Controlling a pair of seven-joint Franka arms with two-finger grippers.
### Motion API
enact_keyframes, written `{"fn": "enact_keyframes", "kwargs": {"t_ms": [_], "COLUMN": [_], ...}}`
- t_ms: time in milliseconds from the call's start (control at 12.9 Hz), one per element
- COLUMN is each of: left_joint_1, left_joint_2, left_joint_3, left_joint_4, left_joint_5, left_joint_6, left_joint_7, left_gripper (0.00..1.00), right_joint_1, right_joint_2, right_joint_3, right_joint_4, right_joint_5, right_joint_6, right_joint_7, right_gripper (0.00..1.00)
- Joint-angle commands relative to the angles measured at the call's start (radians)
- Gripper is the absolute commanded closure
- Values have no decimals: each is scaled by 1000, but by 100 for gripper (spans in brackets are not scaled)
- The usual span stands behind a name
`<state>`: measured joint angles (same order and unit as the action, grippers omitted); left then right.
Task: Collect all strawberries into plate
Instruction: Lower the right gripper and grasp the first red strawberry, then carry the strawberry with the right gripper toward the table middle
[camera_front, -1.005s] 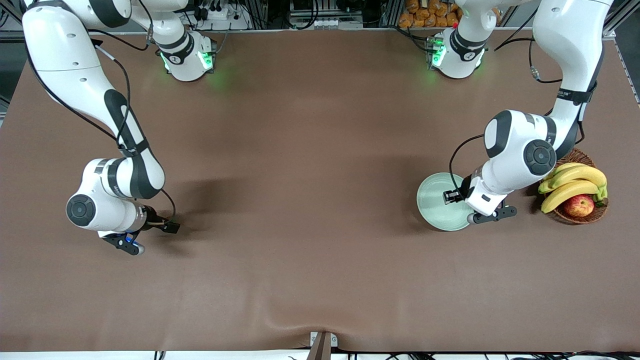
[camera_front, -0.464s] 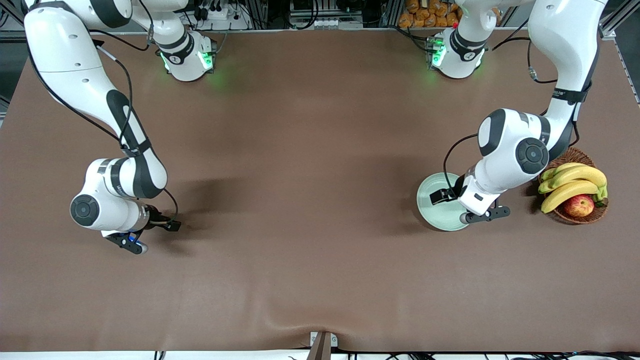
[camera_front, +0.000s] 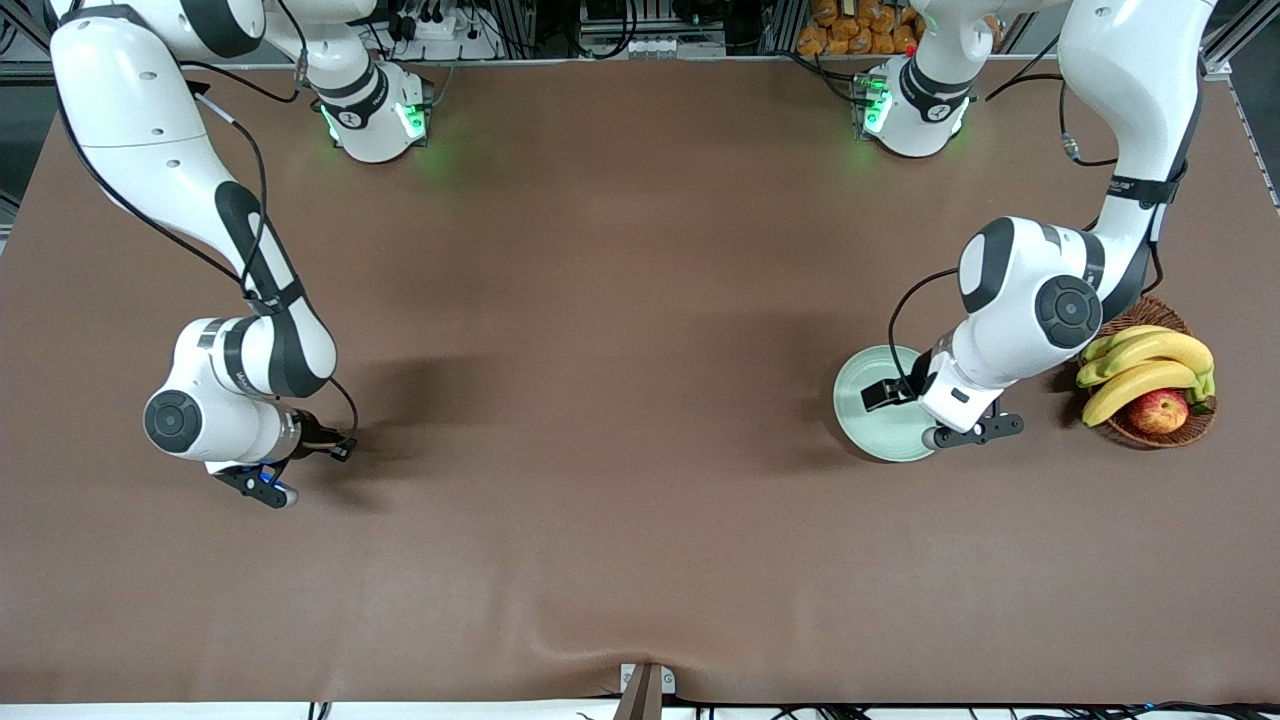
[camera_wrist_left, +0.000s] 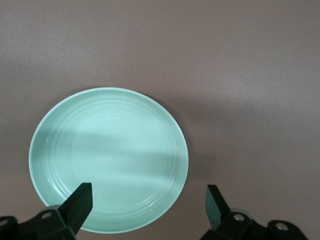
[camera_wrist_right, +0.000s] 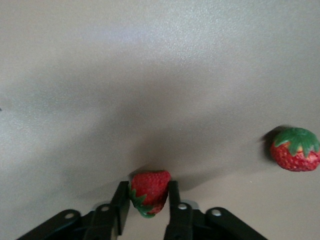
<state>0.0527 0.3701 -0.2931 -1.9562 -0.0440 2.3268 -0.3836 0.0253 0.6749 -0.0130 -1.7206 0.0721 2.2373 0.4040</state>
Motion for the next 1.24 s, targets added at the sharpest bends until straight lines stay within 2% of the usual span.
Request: {"fn": "enact_keyframes", "kwargs": {"t_ms": [0, 232, 541, 773, 928, 1159], "left_joint_1": [-2, -2, -1, -2, -7, 7], "left_joint_2": [-16, -17, -10, -7, -5, -7], "left_joint_3": [2, 2, 2, 2, 2, 2], "left_joint_4": [17, 25, 23, 29, 39, 37], "left_joint_5": [-13, -13, -5, -4, -4, -4], "left_joint_6": [-29, -29, -29, -29, -29, -29], "left_joint_7": [-9, -6, -4, 0, -4, 3], "left_gripper": [0, 0, 0, 0, 0, 0], "right_joint_1": [-1, 2, 22, 47, 91, 223], "right_joint_2": [3, -14, -86, -107, -109, -104], "right_joint_3": [4, 4, 4, 7, 8, 8], "right_joint_4": [-1, 9, 22, 76, 119, 171], "right_joint_5": [0, 0, -1, 0, 0, -1], "right_joint_6": [8, 2, -2, -51, -76, -79], "right_joint_7": [-8, -10, -30, -74, -73, -59], "right_gripper": [100, 100, 100, 100, 100, 100]}}
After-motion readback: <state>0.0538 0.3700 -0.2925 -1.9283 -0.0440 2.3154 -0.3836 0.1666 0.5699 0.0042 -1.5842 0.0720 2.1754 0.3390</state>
